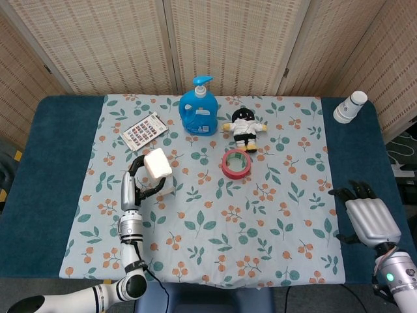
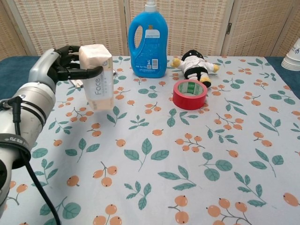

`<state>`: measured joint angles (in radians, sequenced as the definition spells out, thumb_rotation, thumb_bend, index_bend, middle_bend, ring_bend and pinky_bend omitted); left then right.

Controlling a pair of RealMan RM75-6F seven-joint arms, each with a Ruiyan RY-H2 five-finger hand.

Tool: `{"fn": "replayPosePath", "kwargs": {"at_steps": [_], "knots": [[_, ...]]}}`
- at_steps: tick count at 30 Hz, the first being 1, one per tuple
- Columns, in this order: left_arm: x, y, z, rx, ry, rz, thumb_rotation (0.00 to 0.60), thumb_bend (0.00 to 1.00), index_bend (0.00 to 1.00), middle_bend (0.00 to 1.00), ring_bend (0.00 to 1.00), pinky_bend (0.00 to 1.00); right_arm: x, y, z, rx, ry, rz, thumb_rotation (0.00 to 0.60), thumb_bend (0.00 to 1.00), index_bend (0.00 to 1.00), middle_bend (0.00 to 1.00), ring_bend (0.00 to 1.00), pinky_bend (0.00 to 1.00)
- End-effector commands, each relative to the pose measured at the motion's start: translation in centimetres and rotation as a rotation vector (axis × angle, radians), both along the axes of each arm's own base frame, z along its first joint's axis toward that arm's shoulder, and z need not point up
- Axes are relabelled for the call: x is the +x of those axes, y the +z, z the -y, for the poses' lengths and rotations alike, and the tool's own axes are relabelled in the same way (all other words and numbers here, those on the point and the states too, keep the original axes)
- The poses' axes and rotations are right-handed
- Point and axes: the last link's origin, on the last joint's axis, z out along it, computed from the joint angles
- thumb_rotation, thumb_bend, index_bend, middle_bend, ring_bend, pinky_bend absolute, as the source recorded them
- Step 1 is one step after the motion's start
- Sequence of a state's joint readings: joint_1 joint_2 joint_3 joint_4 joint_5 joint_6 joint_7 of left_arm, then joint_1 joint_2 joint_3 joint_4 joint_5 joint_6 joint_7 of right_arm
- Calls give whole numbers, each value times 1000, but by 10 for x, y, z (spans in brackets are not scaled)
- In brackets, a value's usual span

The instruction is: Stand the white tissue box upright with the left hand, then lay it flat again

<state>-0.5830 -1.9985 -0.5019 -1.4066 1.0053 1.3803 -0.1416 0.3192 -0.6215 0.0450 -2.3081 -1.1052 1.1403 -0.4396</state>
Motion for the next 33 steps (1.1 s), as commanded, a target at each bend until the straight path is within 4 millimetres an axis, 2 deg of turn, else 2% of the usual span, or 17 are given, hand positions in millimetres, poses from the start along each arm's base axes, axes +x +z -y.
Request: {"fn": "replayPosePath", "kwargs": {"at_steps": [1, 17, 33], "knots": [[-7, -5, 2, -4, 0, 12, 600, 268, 379, 492, 210, 133, -1, -2, 1, 5, -5, -1, 600, 53, 202, 180, 0, 0], [-40, -19, 4, -22, 0, 50, 600, 266, 359, 470, 174, 131, -5, -10, 5, 22, -23, -25, 600, 53, 202, 179, 0, 0], [-55, -27, 12, -49, -17, 47, 600, 263, 348, 456, 162, 143, -6, -12, 5, 28, -28, -30, 600, 54, 202, 179, 0, 0]]}}
